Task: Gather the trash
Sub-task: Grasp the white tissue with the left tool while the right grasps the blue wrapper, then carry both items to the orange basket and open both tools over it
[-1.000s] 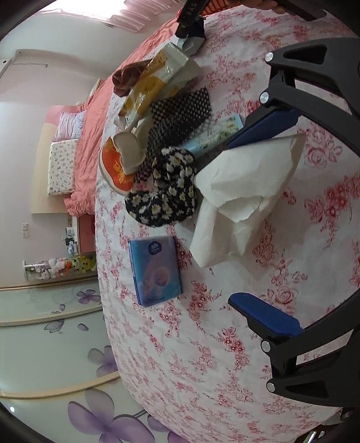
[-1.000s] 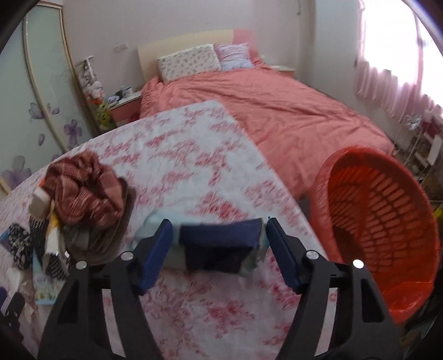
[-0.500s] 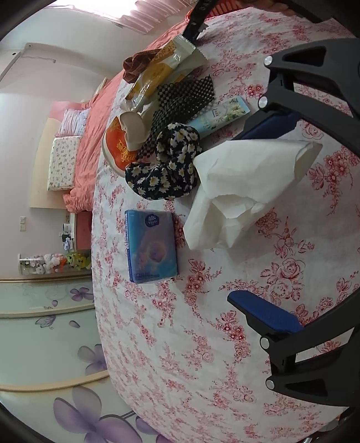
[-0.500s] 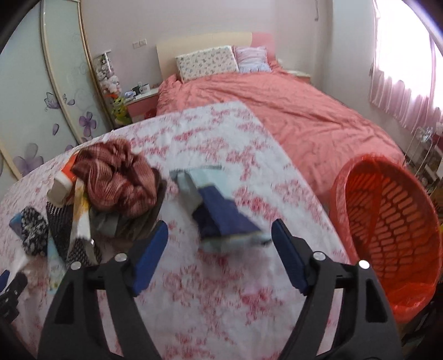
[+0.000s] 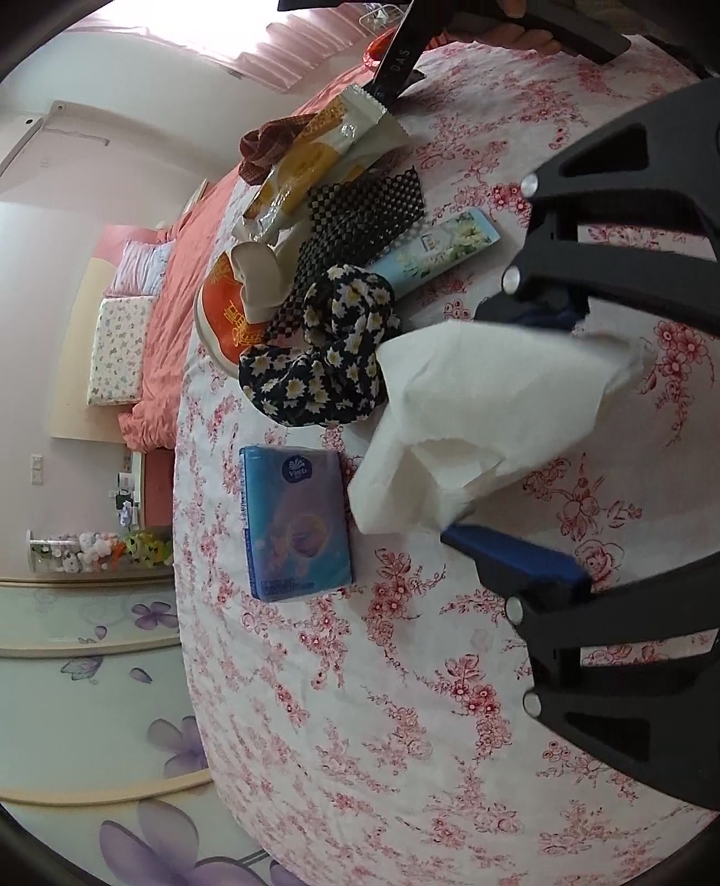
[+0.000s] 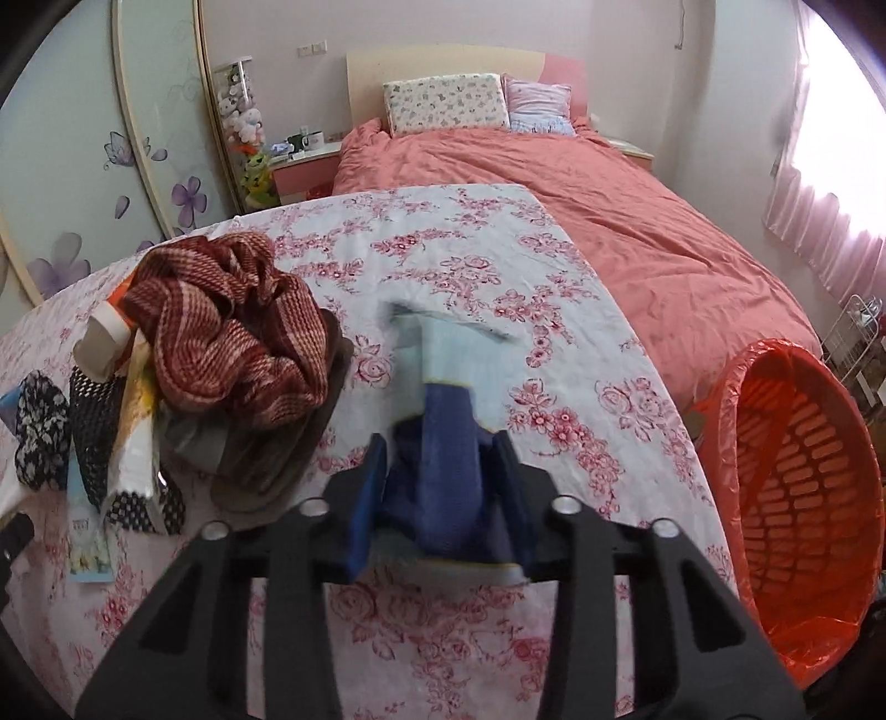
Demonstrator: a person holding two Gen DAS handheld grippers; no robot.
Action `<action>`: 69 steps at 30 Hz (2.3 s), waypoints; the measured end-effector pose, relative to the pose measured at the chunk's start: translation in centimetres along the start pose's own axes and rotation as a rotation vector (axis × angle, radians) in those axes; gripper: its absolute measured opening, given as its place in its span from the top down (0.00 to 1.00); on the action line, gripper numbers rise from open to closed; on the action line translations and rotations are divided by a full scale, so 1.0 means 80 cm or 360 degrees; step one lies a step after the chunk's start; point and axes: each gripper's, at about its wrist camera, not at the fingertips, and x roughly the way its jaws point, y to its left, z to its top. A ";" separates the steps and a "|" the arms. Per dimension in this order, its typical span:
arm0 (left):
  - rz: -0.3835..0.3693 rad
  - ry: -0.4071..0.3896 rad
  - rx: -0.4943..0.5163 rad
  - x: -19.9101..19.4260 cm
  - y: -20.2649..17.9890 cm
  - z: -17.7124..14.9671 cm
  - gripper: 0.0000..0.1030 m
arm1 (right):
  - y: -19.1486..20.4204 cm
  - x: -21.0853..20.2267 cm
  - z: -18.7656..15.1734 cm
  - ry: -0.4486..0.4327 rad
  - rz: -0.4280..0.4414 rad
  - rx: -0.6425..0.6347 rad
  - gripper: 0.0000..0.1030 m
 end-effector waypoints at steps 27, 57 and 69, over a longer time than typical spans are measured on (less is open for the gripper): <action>-0.0117 -0.0284 0.0081 -0.117 -0.054 0.015 0.52 | -0.047 -0.203 -0.037 -0.0430 0.0170 0.0143 0.71; -0.0874 -0.0164 0.0724 -0.068 -0.406 0.017 0.52 | -0.267 -0.231 -0.071 -0.0569 -0.0171 0.0588 0.71; -0.0909 -0.0033 0.0850 -0.033 -0.488 0.007 0.51 | -0.334 -0.187 -0.078 -0.0512 -0.0183 0.0730 0.71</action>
